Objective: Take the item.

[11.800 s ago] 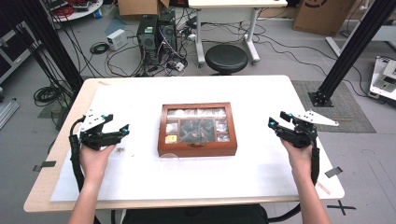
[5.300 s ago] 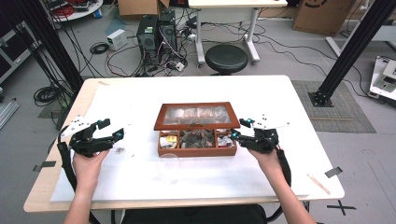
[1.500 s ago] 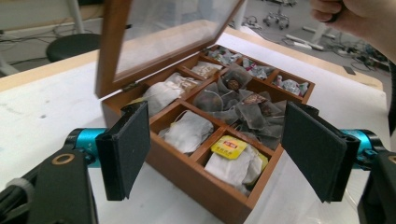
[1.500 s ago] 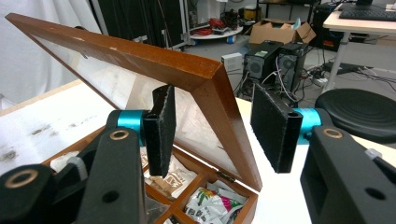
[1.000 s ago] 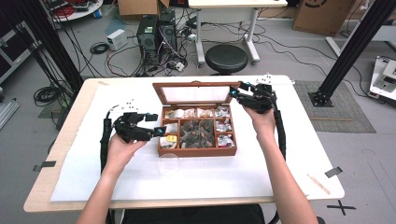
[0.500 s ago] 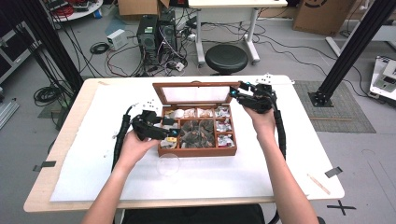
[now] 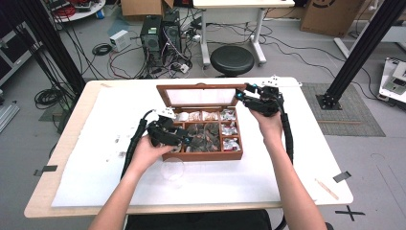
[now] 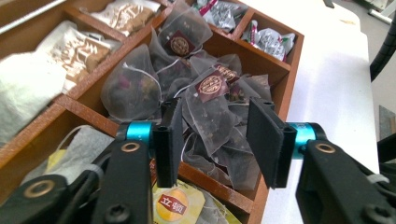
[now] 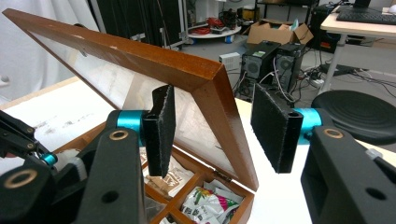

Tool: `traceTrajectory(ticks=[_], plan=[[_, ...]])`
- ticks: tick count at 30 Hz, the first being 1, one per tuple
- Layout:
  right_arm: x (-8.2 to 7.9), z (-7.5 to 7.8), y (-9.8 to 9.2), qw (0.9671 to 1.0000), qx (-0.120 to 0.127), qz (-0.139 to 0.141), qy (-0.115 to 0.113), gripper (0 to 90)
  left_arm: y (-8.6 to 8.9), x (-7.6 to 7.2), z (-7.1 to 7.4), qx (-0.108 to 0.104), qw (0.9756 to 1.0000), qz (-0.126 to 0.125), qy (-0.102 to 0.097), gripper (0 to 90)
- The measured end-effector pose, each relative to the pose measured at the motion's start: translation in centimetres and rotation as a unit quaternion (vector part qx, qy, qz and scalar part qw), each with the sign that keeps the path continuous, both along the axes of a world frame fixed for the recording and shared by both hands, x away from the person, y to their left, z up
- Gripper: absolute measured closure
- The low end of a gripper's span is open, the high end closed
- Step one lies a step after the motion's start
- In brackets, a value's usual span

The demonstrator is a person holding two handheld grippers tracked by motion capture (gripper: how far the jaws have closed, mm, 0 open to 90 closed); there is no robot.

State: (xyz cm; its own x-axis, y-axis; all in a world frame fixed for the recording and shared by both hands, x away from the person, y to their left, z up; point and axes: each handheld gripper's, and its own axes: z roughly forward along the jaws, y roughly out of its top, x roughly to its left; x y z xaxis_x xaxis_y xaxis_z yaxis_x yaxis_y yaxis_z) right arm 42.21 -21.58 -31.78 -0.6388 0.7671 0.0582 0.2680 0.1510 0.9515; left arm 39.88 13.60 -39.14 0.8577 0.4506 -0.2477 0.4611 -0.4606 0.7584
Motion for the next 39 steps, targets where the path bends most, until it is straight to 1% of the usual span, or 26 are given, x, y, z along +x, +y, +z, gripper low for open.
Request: traceTrajectory(ticks=[4,8,11,12,14,15,16,18,22,24,31,39], plan=[[-0.01,0.01,0.01,1.0,0.0,0.0,0.0,51.2,-0.23,0.05,-0.29,0.01,0.9999,-0.005,0.004,63.7],[-0.01,0.0,0.0,1.0,0.0,0.0,0.0,51.3,-0.48,0.2,-0.6,0.016,0.9998,0.0,0.014,64.2],[-0.01,0.0,0.0,1.0,-0.001,0.001,-0.001,51.2,-0.62,0.28,-0.79,0.025,0.9994,-0.002,0.022,68.0],[-0.02,0.0,0.0,1.0,-0.001,0.001,-0.001,51.2,-0.65,0.29,-0.87,0.025,0.9994,-0.004,0.025,71.1],[-0.02,-0.01,0.0,1.0,-0.001,0.001,-0.001,51.2,-0.65,0.26,-0.92,0.025,0.9994,-0.004,0.025,76.7],[-0.03,0.0,-0.01,1.0,-0.002,0.001,-0.001,51.2,-0.62,0.21,-0.9,0.023,0.9995,-0.007,0.022,80.9],[-0.04,0.0,0.0,1.0,-0.002,0.001,-0.002,51.2,-0.59,0.17,-0.88,0.021,0.9996,-0.005,0.017,83.3],[-0.05,0.0,0.01,1.0,-0.004,0.001,-0.003,51.2,-0.52,0.12,-0.8,0.018,0.9997,-0.008,0.016,86.8],[-0.07,0.01,0.04,1.0,-0.004,-0.001,-0.004,51.3,-0.51,0.0,-0.71,0.016,0.9997,-0.008,0.015,88.6],[-0.06,0.01,0.03,1.0,-0.004,0.0,-0.004,51.2,-0.52,-0.02,-0.67,0.017,0.9997,-0.01,0.012,88.9],[-0.07,0.01,0.03,1.0,-0.004,0.0,-0.005,51.3,-0.55,-0.12,-0.53,0.011,0.9998,-0.011,0.01,89.3],[-0.05,0.0,0.03,1.0,-0.003,0.0,-0.005,51.3,-0.33,-0.4,-0.01,-0.007,0.9999,-0.011,-0.005,89.4]])
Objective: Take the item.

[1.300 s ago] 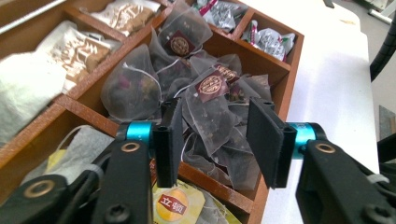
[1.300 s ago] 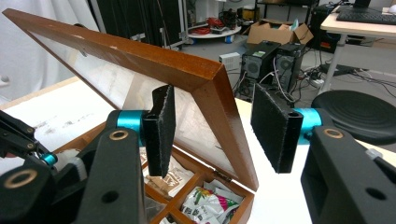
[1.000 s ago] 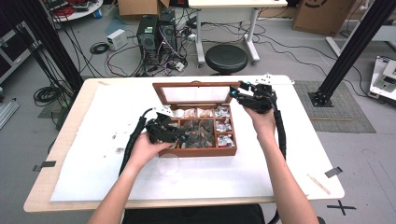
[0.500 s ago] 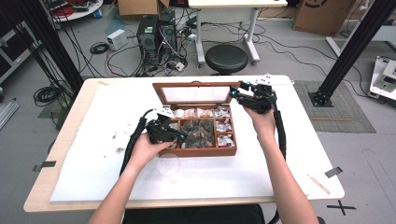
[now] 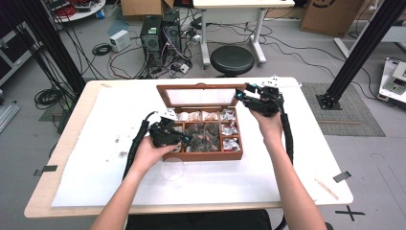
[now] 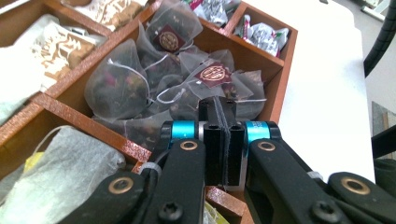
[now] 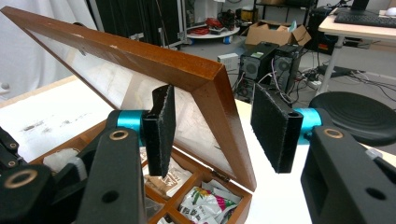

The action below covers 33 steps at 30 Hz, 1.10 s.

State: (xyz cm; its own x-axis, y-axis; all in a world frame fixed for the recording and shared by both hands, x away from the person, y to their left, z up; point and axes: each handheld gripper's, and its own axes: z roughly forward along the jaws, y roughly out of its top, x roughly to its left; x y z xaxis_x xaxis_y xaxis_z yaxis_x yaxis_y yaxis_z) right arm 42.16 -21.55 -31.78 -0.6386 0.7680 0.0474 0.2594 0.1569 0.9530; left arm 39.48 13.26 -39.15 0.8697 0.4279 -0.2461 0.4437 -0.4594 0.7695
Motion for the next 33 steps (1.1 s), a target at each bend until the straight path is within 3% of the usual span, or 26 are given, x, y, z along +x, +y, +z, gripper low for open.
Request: traceTrajectory(ticks=[22,33], plan=[[0.0,0.0,0.0,1.0,0.0,-0.001,0.001,51.2,0.7,-1.4,3.1,-0.047,0.9975,-0.01,-0.051,89.5],[0.1,0.0,0.0,1.0,0.002,-0.001,0.0,51.2,1.8,-2.5,5.2,-0.051,0.9959,-0.015,-0.073,89.5]])
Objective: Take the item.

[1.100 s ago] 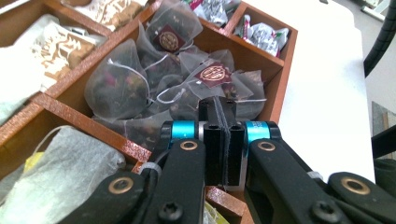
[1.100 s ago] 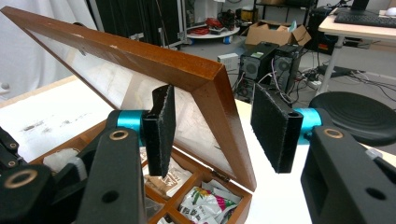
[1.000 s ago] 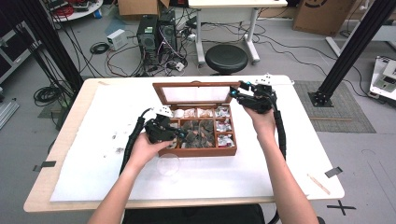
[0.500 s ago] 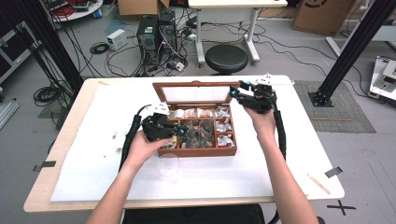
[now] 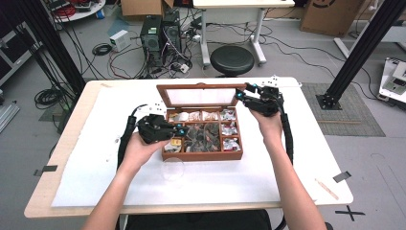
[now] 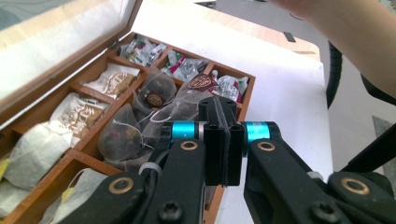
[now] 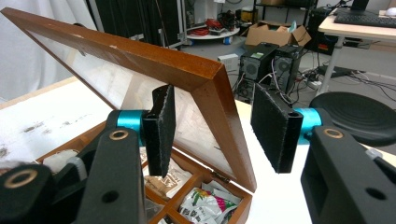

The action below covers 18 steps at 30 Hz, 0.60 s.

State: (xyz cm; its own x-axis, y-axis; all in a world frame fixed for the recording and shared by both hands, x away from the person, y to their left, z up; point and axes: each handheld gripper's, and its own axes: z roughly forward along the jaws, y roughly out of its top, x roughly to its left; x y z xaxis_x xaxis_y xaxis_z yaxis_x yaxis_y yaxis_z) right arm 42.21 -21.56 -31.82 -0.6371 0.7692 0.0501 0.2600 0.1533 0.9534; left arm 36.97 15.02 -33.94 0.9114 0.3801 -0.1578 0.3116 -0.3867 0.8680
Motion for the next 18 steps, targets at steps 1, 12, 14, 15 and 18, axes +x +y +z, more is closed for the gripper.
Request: traceTrajectory(ticks=[1,12,14,15,18], plan=[[0.0,0.0,0.0,1.0,0.0,0.0,0.0,51.3,0.1,-0.2,0.3,0.001,1.0,-0.001,-0.003,89.5],[0.0,-0.1,0.0,1.0,0.001,0.0,-0.002,51.2,1.6,-1.8,2.2,-0.006,0.9997,-0.01,-0.02,89.5],[0.0,-0.1,0.0,1.0,0.0,-0.001,-0.002,51.3,1.7,-2.2,2.5,-0.009,0.9996,-0.011,-0.023,89.4],[0.0,-0.1,0.0,1.0,0.0,-0.001,-0.002,51.2,1.8,-2.4,2.7,-0.008,0.9996,-0.012,-0.025,89.4],[0.0,0.0,0.0,1.0,0.0,0.0,-0.002,51.3,2.1,-3.0,3.1,-0.01,0.9994,-0.014,-0.03,89.4]])
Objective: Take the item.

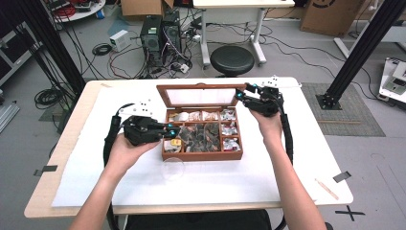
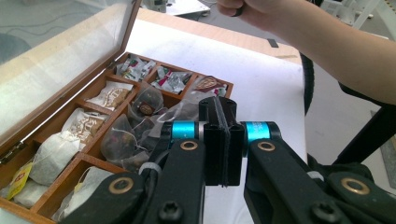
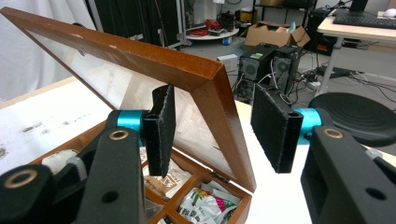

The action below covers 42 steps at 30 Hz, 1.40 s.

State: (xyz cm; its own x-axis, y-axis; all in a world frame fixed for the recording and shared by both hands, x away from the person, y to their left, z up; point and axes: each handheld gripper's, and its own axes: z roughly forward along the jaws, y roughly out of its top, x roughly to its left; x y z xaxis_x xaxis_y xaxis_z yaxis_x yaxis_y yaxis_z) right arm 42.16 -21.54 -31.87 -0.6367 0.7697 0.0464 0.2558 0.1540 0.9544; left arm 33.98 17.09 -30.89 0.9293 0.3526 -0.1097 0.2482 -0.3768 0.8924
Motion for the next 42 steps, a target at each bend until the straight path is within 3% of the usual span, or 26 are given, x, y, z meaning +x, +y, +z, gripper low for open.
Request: traceTrajectory(ticks=[20,42], plan=[[0.0,0.0,0.0,1.0,-0.001,-0.003,-0.001,51.2,1.5,-3.3,0.7,-0.012,0.9995,-0.021,-0.019,89.4],[-0.1,0.0,0.1,1.0,-0.001,-0.003,0.0,51.2,3.0,-6.2,-1.3,-0.031,0.999,-0.025,-0.019,89.4]])
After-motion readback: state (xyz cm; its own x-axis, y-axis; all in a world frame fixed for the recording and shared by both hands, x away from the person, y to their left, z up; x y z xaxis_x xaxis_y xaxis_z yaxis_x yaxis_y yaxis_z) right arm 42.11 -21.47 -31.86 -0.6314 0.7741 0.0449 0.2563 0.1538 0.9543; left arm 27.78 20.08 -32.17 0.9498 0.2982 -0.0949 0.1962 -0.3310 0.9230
